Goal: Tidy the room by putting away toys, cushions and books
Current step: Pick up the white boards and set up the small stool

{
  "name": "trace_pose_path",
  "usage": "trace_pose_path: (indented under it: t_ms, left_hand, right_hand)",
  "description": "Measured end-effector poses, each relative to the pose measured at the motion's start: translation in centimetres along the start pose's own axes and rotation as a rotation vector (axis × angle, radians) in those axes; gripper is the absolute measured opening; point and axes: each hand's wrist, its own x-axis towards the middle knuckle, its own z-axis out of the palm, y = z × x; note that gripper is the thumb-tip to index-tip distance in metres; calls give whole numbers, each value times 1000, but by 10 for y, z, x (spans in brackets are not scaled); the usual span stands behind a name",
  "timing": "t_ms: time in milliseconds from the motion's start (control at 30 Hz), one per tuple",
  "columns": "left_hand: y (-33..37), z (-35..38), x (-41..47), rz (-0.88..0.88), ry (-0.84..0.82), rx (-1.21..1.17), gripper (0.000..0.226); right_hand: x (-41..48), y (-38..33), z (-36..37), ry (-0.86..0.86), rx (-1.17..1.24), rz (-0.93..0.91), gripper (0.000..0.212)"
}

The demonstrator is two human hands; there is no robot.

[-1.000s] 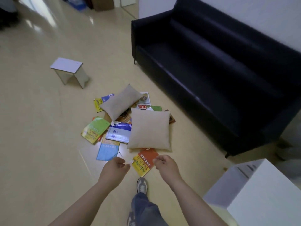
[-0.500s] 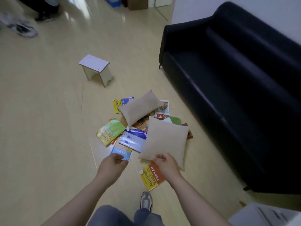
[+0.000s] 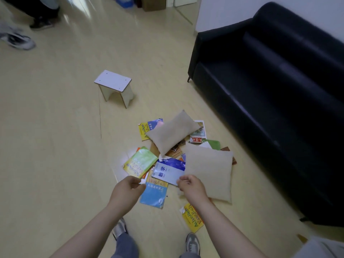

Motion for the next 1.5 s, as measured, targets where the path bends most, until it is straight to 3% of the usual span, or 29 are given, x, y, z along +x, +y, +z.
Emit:
trace_pose_path:
  t_ms: [333, 1033, 1500]
  left_hand:
    - [-38, -158, 100, 27, -78, 63, 19]
    - [28, -270, 325, 56, -141, 145, 22]
    - [65, -388, 505, 118, -273, 205, 20]
  right_hand:
    - [0, -101, 134, 30, 116, 75, 23]
    - [162, -278, 210, 30, 188, 148, 27]
    - [252, -399, 313, 180, 263, 249, 18]
